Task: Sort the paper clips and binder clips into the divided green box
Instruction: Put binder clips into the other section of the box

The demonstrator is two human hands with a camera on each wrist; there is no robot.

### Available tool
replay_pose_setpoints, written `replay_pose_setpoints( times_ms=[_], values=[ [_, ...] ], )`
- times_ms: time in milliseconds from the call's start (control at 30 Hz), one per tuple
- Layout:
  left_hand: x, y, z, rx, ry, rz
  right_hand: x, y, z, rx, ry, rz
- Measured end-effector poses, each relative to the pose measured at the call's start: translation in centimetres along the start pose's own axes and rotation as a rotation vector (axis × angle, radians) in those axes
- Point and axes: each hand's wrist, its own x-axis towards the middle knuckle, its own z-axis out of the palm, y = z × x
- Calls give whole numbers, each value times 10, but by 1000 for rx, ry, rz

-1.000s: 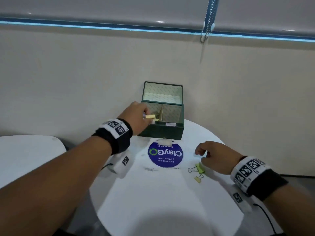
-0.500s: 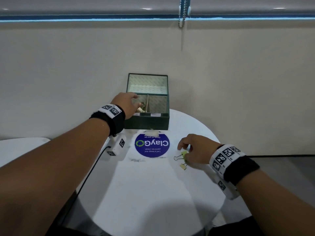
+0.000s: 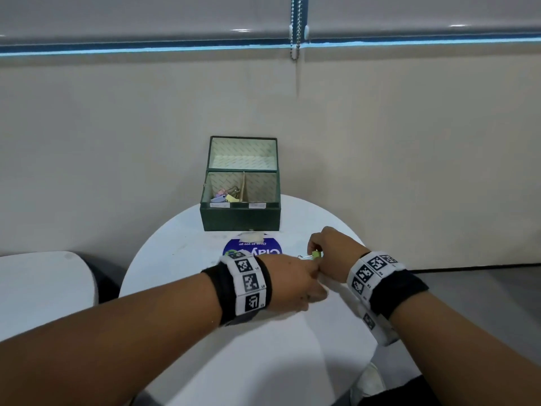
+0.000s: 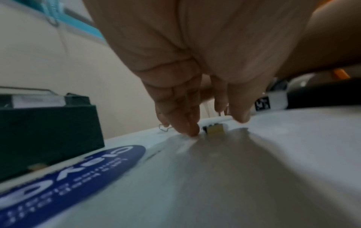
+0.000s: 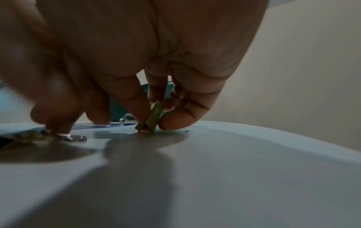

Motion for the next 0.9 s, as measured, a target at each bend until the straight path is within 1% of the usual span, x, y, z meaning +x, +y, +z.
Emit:
replay_pose_setpoints(
  times_ms=[67,167,267,333,400,433,467,500,567,667,733,800,867,900],
  values=[
    [2,-4,5,-4,-3,-24,0,2,1,5,41,7],
    [-4,-8,4,-81,13,-110,0,5,3,42,96,7],
    [-18,-21,-2,-189,52,-288,0,5,2,103,139,-40],
    [-26,-34,-5,-293,133,-413,-3,2,-1,157,146,-81],
    [-32,-48,-7,-478,210,-556,-6,-4,-3,231,160,-128],
    [-35,-51,-9,-647,231,-628,-7,-7,-3,270,160,-156],
    [-37,-54,-11,-828,242,-668,-8,-10,-3,297,150,-184],
    [-39,-54,-13,-988,255,-672,-8,-13,-2,311,130,-206],
    [-43,-56,-15,-1120,282,-621,-7,-19,-1,314,91,-233],
    [-46,-55,-17,-1094,315,-585,-3,-27,-1,333,88,-245],
    [-48,-58,-18,-1049,338,-602,-1,-33,-2,380,90,-235],
    [-53,-67,-22,-1018,324,-620,1,-38,-3,431,104,-242],
    [-60,-82,-28,-911,337,-650,4,-42,-8,450,132,-237],
    [-64,-92,-33,-844,383,-685,6,-43,-12,451,150,-220]
  ],
)
